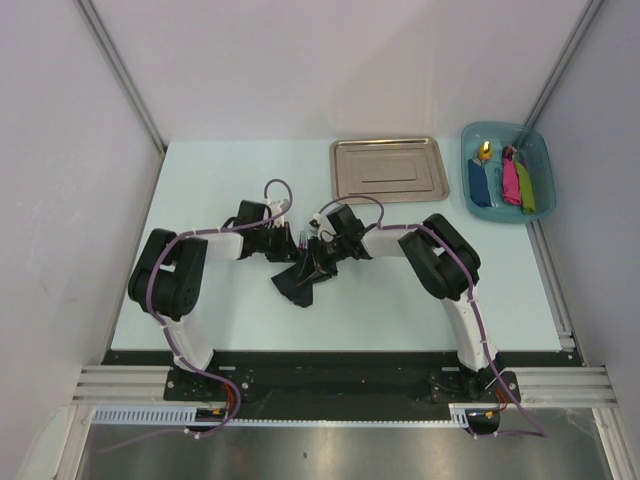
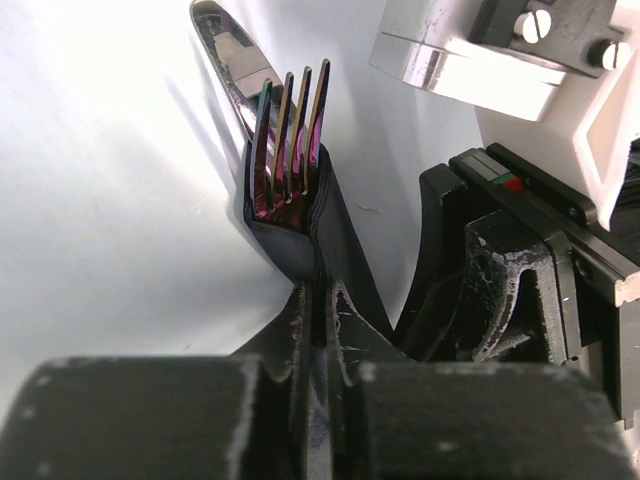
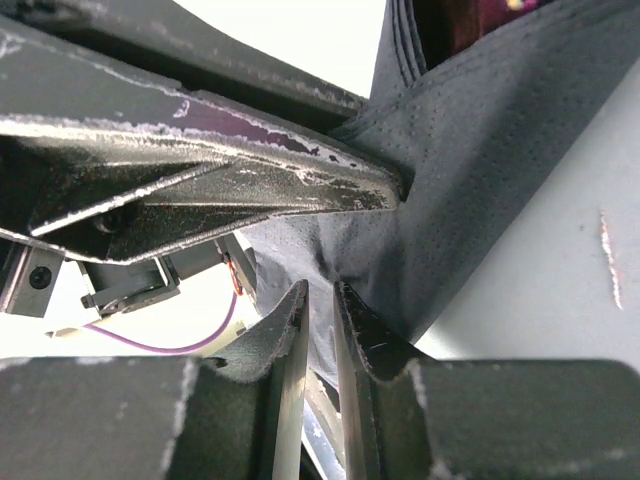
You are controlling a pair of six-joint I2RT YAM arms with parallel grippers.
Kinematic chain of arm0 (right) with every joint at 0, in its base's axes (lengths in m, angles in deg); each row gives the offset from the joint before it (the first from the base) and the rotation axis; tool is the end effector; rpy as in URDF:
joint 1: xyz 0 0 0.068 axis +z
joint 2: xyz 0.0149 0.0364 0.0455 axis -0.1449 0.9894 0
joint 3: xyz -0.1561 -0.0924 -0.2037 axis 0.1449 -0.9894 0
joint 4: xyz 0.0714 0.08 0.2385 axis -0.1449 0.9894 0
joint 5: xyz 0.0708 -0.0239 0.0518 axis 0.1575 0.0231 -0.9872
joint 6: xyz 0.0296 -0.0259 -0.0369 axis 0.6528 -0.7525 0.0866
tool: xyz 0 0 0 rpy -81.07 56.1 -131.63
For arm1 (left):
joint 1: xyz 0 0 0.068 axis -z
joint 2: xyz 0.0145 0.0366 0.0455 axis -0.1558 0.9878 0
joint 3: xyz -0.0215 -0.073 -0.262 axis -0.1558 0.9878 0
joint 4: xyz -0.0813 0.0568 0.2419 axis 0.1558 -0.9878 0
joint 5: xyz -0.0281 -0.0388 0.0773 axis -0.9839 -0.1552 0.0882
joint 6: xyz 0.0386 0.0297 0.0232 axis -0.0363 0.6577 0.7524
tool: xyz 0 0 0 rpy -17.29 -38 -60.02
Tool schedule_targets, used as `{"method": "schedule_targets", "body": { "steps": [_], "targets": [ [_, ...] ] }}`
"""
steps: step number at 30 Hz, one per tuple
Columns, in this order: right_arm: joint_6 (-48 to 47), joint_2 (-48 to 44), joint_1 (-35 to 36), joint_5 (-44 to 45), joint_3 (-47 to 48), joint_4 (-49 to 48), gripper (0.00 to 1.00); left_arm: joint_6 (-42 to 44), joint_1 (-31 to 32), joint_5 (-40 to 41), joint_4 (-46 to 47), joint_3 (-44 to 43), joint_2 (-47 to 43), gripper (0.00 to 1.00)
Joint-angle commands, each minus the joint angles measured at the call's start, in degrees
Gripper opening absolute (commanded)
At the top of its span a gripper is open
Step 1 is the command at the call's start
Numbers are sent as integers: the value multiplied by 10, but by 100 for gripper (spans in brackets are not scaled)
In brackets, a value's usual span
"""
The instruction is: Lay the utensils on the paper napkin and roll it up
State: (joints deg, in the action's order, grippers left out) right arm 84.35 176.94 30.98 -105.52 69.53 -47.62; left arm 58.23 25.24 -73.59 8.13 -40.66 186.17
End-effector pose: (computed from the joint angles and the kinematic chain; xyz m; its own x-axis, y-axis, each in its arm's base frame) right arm 0.3249 0.3004 0.1006 -0.9747 -0.2129 -0.0683 -0.1669 0.4894 0.8559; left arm 0.3208 -0.1137 0.1291 -0.8973 -0.0183 -0.4410 0.2796 0.7496 -0.6000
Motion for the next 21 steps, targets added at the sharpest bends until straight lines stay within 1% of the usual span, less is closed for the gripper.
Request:
{"method": "schedule_targets", "body": {
  "steps": [1, 4, 7, 8, 10, 11, 13, 14, 16, 19, 21],
  "targets": [
    [-21, 13, -5, 40, -12, 10, 22, 17, 9, 30, -23, 4, 9, 0],
    [-20, 5, -12, 27, -13, 7, 24, 14, 7, 0, -12, 3, -4, 0],
    [-11, -10, -28, 1, -17, 2, 28, 8, 7, -11, -5, 7, -27, 0],
    [-3, -16, -34, -7, -18, -16, 32, 6, 7, -15, 14, 12, -35, 0],
    [1, -36, -50, -23, -23, -22, 36, 4, 7, -18, 22, 16, -53, 0],
    [0, -43, -56, -29, -27, -25, 39, 2, 7, -26, 24, 17, -58, 0],
    [-5, -61, -67, -46, -30, -25, 42, -2, 7, -32, 25, 17, -69, 0],
    [-10, -65, -71, -51, -33, -24, 46, -5, 7, -41, 27, 19, -71, 0],
    [-11, -65, -77, -70, -33, -13, 49, -13, 8, -51, 38, 23, -75, 0],
    [-18, -65, -90, -83, -35, -7, 59, -21, 7, -66, 47, 26, -82, 0],
    [-37, -69, -100, -80, -34, 18, 64, -26, 6, -76, 53, 27, -88, 0]
  ]
}}
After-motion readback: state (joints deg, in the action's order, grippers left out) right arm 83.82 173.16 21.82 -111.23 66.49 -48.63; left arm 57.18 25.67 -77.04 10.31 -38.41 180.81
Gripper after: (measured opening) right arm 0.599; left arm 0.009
